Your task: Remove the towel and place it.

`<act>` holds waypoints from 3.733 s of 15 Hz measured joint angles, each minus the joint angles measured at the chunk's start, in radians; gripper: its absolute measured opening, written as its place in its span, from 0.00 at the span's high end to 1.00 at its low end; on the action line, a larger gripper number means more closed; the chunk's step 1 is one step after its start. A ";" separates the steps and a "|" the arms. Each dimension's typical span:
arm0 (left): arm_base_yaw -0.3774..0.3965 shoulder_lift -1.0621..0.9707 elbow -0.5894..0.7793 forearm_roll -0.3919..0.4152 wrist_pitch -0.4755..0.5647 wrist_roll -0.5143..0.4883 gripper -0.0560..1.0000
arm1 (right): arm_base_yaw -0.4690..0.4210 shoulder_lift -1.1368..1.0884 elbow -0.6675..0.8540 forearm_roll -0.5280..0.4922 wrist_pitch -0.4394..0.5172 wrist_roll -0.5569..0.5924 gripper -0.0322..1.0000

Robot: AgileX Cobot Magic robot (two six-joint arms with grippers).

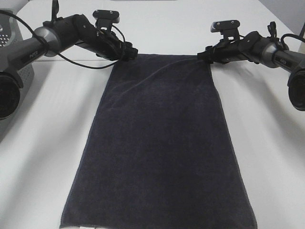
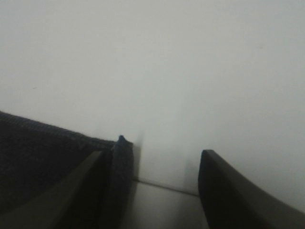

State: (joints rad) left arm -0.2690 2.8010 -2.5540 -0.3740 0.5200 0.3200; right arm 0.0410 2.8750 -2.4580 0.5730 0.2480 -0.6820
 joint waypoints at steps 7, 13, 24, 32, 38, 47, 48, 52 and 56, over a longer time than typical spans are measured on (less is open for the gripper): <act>0.000 0.000 0.000 0.000 0.000 0.000 0.34 | -0.036 0.000 0.000 0.079 0.013 0.000 0.42; 0.000 0.000 0.000 0.000 0.000 0.000 0.34 | -0.036 -0.001 0.000 0.165 0.027 -0.012 0.42; 0.000 0.000 0.000 -0.005 0.000 0.000 0.34 | -0.091 -0.001 0.000 0.157 0.022 -0.013 0.42; 0.000 -0.019 0.000 -0.025 0.102 -0.001 0.34 | -0.091 -0.111 0.001 0.308 0.387 -0.008 0.42; 0.000 -0.208 0.000 0.154 0.389 -0.174 0.29 | -0.091 -0.393 0.001 -0.039 0.734 0.308 0.30; 0.155 -0.569 -0.002 0.374 0.690 -0.346 0.27 | -0.095 -0.764 0.008 -0.434 0.969 0.593 0.28; 0.176 -0.601 0.013 0.361 0.690 -0.354 0.27 | -0.095 -0.797 0.042 -0.433 0.968 0.594 0.28; 0.202 -0.834 0.336 0.336 0.690 -0.346 0.27 | -0.094 -1.125 0.473 -0.421 0.968 0.595 0.28; 0.202 -1.162 0.755 0.336 0.659 -0.342 0.27 | -0.094 -1.505 0.895 -0.420 0.969 0.599 0.28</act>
State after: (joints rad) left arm -0.0670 1.6390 -1.7990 -0.0380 1.1790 -0.0220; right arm -0.0530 1.3700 -1.5630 0.1530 1.2170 -0.0830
